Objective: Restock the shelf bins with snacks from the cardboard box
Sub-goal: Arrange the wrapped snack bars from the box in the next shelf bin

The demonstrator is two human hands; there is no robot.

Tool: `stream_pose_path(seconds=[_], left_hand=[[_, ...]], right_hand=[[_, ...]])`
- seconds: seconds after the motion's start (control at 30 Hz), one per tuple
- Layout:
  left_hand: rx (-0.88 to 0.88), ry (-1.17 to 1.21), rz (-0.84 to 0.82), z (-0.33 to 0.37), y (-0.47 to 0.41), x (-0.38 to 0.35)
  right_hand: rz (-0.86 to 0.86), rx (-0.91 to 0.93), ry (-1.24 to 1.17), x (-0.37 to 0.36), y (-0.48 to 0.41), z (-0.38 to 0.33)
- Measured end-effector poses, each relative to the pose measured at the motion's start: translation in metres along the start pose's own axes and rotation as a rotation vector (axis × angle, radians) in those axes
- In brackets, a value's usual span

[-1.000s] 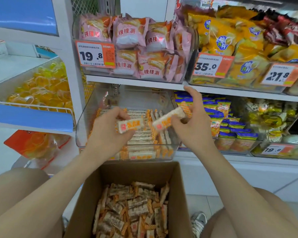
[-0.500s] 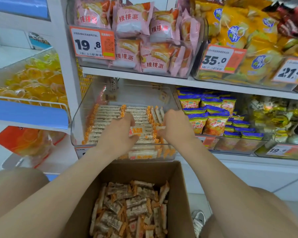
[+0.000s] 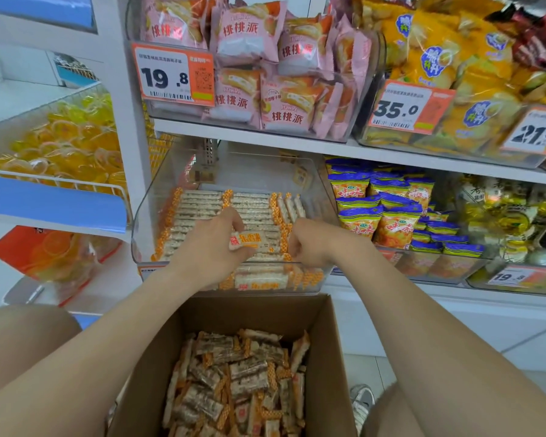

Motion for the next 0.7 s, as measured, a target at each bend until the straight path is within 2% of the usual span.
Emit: stream_pose_path(seconds=[0.23, 0.3, 0.37, 0.43, 0.53, 0.63, 0.7], left_hand=[[-0.011, 0.095, 0.02, 0.001, -0.003, 0.002], [0.002, 0.159, 0.062, 0.001, -0.001, 0.007], [0.006, 0.219, 0.102, 0.0, 0.002, 0.014], [-0.03, 0.306, 0.131, 0.003, 0.005, 0.022], [-0.075, 0.388, 0.17, 0.005, 0.015, 0.035], [-0.027, 0.207, 0.213, -0.003, 0.034, 0.044], [-0.025, -0.134, 0.274, -0.009, 0.046, 0.056]], right_hand=[[0.016, -0.022, -0.049, 0.0, -0.001, 0.003], [0.149, 0.021, -0.146, 0.013, 0.006, 0.001], [0.279, 0.093, -0.352, 0.031, 0.026, -0.006], [0.216, 0.196, -0.561, 0.034, 0.047, -0.02], [0.146, 0.297, -0.577, 0.022, 0.061, -0.037], [0.229, 0.274, -0.556, 0.018, 0.059, -0.039], [0.372, 0.21, -0.414, 0.02, 0.054, -0.04]])
Point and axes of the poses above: each hand's wrist, its own y-axis away from the middle knuckle, its own x-axis out of the back of the hand, z = x × y, the point moved 7 cm from there along -y, towards the middle knuckle, and after that the axes turned 12 degrees about -x, right-handed, at the moved point
